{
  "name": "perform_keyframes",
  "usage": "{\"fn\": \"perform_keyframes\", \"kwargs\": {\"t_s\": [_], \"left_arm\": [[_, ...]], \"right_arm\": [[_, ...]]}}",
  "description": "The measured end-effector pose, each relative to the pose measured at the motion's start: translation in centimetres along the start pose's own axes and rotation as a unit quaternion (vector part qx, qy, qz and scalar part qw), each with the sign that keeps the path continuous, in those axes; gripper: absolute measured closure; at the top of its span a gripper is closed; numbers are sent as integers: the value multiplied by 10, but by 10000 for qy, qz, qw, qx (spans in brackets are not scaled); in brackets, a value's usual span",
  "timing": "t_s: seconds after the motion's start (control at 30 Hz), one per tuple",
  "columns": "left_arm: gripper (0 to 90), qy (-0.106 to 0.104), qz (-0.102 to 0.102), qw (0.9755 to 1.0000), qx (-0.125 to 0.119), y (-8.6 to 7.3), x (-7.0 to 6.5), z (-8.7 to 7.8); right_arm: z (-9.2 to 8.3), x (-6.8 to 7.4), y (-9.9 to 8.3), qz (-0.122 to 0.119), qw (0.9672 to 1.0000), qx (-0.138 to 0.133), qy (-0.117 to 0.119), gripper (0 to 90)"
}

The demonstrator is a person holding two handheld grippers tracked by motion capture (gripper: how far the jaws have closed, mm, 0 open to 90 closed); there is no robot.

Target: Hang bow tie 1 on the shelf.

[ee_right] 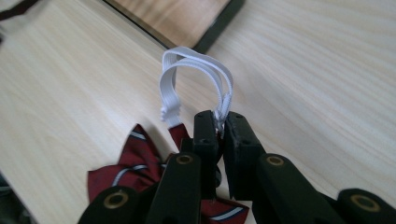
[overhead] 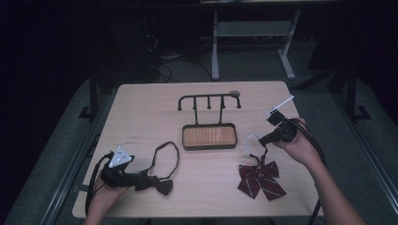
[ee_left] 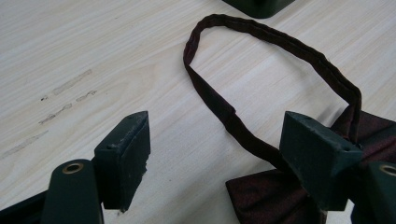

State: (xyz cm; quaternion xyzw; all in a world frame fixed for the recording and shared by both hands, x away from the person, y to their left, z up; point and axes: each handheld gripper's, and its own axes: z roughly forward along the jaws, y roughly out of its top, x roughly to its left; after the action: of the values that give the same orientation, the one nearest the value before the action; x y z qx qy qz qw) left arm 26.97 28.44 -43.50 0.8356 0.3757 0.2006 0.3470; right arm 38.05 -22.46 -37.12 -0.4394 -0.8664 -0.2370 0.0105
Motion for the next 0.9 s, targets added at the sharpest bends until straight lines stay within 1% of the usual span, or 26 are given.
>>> {"fn": "perform_keyframes", "kwargs": {"t_s": [0.23,0.37,0.6,0.9], "left_arm": [[251,2,31,10000,17,0,0,0],[251,-1,24,10000,14,0,0,0],[252,8,60,10000,23,0,0,0],[251,-1,-18,10000,-9,0,0,0]], "right_arm": [[-17,14,7,-204,9997,-124,-30,836],[-25,19,10,-321,9993,-185,-26,836],[-39,28,19,-428,9986,-307,-11,837],[-51,35,30,-535,9977,-415,14,837]]}}
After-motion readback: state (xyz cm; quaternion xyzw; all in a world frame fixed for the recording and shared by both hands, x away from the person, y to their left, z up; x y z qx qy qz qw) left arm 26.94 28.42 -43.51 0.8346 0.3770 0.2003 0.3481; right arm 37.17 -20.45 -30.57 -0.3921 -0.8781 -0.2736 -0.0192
